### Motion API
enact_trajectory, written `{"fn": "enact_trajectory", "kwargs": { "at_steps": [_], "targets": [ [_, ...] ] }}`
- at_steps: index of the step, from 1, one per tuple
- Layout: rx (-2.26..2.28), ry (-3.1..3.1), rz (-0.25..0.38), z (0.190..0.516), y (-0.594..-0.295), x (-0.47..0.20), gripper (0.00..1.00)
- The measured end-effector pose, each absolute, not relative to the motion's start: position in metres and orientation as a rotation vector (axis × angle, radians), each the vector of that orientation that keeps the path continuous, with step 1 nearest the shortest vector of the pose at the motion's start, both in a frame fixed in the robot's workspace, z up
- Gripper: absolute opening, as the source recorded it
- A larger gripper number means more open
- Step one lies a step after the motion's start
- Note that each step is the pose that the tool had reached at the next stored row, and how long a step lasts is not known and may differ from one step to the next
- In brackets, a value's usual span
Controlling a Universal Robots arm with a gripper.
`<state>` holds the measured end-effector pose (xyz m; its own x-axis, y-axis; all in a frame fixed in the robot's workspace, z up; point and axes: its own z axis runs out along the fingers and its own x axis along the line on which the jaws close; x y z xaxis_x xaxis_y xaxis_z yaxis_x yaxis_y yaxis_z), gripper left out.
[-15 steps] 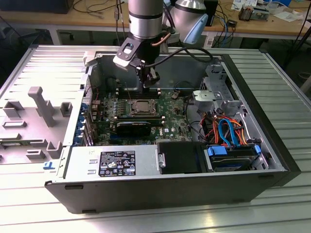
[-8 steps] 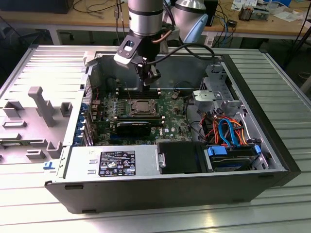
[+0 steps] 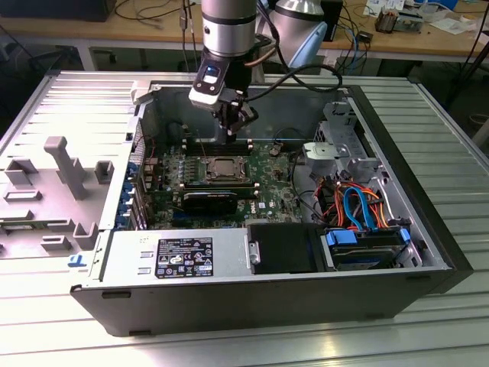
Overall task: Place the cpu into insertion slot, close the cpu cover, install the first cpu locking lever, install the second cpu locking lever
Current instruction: 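Install the first cpu locking lever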
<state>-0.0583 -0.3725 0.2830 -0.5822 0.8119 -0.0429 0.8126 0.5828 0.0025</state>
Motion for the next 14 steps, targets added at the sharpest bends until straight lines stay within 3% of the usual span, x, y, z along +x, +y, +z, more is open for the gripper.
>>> {"fn": "enact_trajectory", "kwargs": {
  "at_steps": [14],
  "targets": [
    [0.832,2.985,-0.017,0.2828,-0.3725,-0.0583,0.11]
  ]
}}
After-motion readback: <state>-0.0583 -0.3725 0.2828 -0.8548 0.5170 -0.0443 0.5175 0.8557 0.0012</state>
